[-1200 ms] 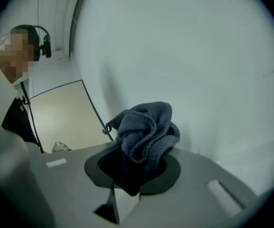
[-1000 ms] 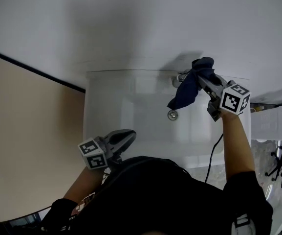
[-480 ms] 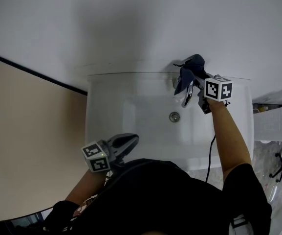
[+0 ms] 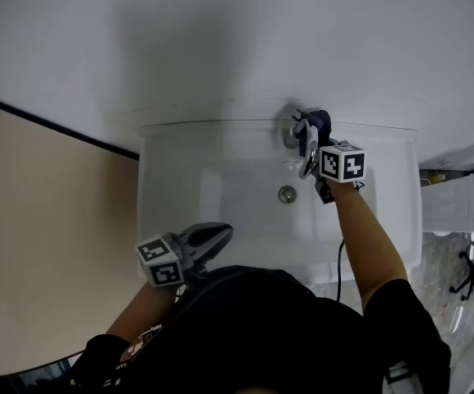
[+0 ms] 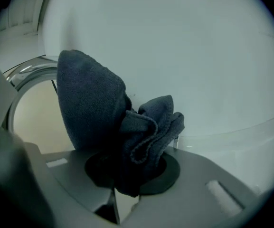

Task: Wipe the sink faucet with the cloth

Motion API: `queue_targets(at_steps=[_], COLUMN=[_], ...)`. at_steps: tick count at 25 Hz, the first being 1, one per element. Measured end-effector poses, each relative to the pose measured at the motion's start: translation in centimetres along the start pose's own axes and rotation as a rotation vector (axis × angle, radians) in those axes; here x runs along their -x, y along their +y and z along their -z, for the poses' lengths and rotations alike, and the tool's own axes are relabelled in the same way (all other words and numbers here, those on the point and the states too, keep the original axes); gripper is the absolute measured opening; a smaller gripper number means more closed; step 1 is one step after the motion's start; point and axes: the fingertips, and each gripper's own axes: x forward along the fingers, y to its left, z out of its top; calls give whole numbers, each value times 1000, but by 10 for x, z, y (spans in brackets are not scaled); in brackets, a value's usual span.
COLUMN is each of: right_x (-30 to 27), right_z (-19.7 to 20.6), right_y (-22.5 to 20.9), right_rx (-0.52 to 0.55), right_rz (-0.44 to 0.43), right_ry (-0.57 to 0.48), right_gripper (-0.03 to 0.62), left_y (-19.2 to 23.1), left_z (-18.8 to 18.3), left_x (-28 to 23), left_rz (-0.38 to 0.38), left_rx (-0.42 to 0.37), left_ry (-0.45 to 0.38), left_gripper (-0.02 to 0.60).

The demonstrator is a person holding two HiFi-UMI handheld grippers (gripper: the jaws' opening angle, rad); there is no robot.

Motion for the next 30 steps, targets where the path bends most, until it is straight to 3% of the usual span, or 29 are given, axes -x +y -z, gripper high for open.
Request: queue_targets(at_steps=[3,6,8,11,15,17,20,24,27,30], right_x=[1,-6,-7,9,41,50,42,24,16,13], right_z=[7,23,31,50,57,46,23,16,25,29], right_y=[11,42,47,35,-29,-56,-70,-66,-67,-69], right_rx=[-26,-83,-112,-53,-168,-171,-21,242,323,318], right_rz=[-36,-169,-207,-181,-58,7,50,61,64,51], right_ry=[2,34,15,15,-72,-114,-96,24,79,93], right_gripper=[60,61,63,63,63,63,64,63,63,63], left_y=[-1,-1,-1,-1,5,5,3,1,0,-1], left_z=[2,3,4,5,6,9,11,13,14,17], left_x=[-2,-3,-4,-3,2,1,-5,-7,-7,-12], left_rz=[4,-4,-10,-21,-46,-52,-55,-62,-68,-65], left_rx=[1,0,-5,-11,1,4,0,-12,-10,-9], left_ry=[10,15,24,32,37,47,62,76,85,98], left_gripper=[-2,-2,-2,-2,-2,-2,-2,-2,-2,-2])
